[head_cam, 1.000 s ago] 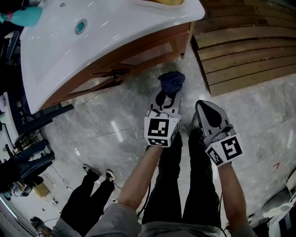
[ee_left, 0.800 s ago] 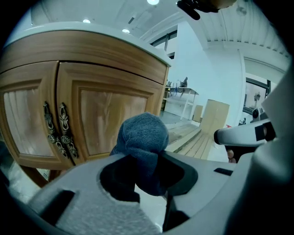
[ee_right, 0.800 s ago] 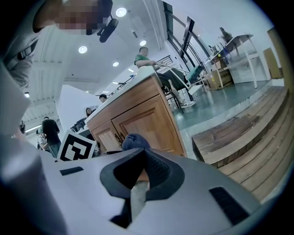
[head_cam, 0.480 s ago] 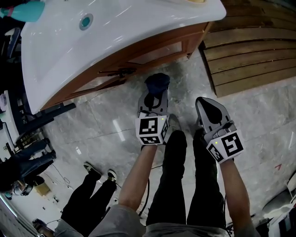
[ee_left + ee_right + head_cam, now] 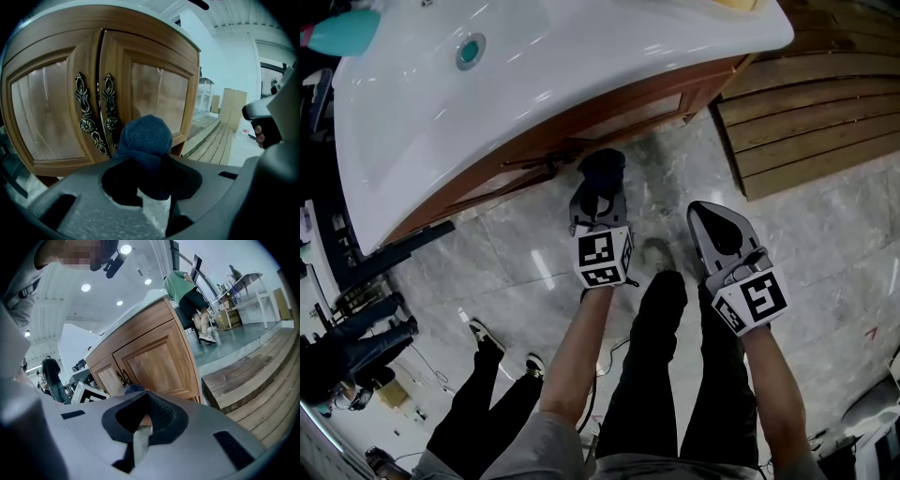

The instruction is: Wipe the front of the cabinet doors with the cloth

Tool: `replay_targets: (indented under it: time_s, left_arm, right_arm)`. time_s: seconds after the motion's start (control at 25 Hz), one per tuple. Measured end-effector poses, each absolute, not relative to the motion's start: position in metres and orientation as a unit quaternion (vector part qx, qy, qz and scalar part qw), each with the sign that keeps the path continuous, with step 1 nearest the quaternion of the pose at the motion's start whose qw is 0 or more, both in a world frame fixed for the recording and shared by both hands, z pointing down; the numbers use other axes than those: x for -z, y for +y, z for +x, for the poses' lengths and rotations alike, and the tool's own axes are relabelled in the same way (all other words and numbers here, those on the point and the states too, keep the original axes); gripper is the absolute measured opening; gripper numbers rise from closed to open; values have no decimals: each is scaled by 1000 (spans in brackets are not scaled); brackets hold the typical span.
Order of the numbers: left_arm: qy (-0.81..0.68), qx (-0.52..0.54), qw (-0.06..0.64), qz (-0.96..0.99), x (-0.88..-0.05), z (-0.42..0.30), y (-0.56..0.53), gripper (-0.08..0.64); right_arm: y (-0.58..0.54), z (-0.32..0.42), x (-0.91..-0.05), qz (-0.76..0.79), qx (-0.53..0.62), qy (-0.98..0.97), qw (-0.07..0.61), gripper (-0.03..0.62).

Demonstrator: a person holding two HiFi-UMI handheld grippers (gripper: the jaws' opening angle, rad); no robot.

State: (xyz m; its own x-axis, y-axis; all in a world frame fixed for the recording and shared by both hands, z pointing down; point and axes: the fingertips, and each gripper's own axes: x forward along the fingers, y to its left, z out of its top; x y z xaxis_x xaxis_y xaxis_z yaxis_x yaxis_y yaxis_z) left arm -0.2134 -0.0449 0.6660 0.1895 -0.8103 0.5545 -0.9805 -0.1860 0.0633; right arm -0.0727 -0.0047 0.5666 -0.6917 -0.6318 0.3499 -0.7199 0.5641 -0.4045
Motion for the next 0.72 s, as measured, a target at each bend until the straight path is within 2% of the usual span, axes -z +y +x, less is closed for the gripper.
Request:
replay_targets:
  time_s: [0.72]
  left_arm:
    - [-610,-223,222,727,-710,-245,-75,106]
  right_arm:
    - [-10,-94,-588,387,-273,-877,81,11]
